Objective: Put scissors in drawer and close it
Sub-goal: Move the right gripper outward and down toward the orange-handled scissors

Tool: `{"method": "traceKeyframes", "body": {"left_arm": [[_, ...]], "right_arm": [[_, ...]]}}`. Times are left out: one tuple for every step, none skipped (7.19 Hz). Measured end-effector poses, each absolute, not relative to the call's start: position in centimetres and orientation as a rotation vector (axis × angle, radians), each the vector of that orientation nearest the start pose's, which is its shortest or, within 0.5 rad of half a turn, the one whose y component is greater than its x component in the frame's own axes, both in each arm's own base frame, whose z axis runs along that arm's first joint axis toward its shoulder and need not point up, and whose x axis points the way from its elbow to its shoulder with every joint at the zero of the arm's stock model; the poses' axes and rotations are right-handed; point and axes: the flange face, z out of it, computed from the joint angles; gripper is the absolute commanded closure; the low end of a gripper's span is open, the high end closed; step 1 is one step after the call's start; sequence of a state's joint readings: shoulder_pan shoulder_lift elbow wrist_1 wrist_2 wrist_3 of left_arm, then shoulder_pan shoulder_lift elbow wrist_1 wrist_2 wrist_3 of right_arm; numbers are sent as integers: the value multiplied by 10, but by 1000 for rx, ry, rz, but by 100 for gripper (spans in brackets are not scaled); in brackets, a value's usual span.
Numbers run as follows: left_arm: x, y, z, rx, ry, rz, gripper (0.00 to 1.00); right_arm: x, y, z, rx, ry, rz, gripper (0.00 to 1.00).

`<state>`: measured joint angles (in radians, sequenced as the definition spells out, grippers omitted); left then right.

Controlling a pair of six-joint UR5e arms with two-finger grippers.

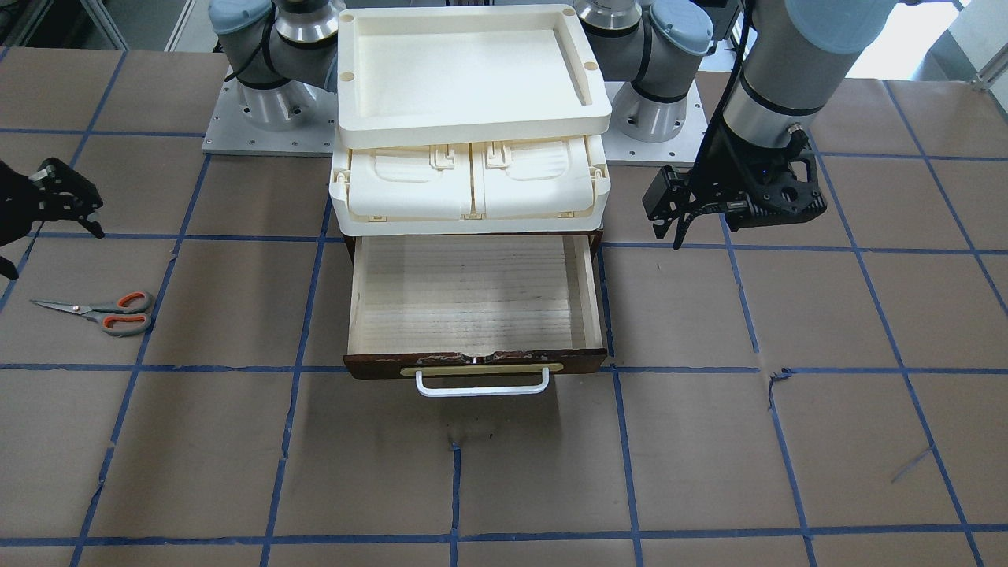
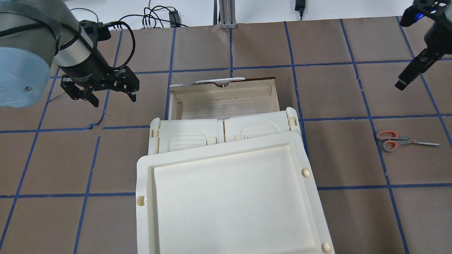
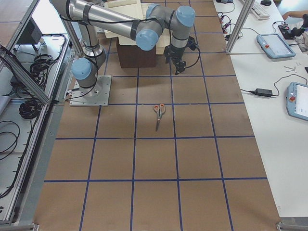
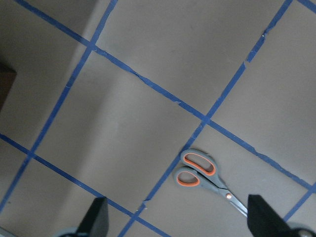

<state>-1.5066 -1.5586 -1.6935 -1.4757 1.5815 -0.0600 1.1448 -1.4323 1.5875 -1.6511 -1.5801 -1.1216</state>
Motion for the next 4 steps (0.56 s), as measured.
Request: {"method": "traceKeyframes", "body": {"left_arm": [[-101, -490, 443, -194, 3125, 24, 0], [-101, -490, 443, -194, 3125, 24, 0], [-101, -490, 443, -194, 3125, 24, 0], [-101, -490, 443, -193, 3125, 24, 0]], "right_arm": [[-127, -549, 393, -1201, 2854, 75, 2], [-147, -554, 367, -1358, 2796, 50, 2], [-164, -556, 339, -1507, 2735, 26, 2], [-182, -554, 313, -1628, 2669, -9, 2]]}}
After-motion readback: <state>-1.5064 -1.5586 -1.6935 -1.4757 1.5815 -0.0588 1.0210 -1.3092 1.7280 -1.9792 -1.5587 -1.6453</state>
